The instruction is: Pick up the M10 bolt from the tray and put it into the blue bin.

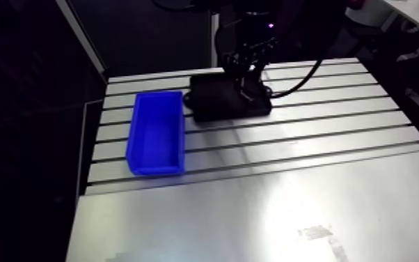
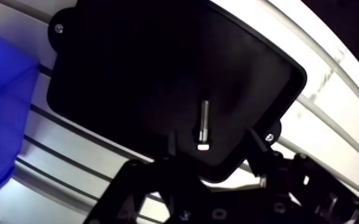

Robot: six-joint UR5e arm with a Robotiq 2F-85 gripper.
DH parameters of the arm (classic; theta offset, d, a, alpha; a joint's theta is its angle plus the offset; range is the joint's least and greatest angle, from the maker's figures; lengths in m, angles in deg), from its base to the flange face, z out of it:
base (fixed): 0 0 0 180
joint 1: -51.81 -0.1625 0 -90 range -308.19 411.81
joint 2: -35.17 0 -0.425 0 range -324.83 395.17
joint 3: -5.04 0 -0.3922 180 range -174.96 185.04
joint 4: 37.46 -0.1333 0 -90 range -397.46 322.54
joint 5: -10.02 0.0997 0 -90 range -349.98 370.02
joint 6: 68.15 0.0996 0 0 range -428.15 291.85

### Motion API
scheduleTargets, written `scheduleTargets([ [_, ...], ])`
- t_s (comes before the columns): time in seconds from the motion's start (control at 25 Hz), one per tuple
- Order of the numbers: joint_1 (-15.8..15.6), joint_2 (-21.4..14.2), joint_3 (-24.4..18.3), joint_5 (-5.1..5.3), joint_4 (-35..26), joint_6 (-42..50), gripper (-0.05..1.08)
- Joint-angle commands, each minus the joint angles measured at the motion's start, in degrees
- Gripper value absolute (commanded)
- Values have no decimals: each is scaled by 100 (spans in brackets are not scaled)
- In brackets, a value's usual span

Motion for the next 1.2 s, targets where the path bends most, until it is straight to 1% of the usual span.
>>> scheduleTargets([
  [0.04, -26, 35, 62, -86, 34, 3, 38],
  [0.24, -35, 35, 150, -86, 34, 12, 41],
  [0.44, -26, 105, 141, -86, 69, 12, 44],
  [0.56, -35, 114, 159, -94, 298, 3, 44],
  [0.68, -35, 123, 176, -94, 315, 3, 46],
  [1.0, -35, 185, 194, -94, 324, 12, 53],
  [1.2, -35, 185, 194, -86, 333, 12, 60],
])
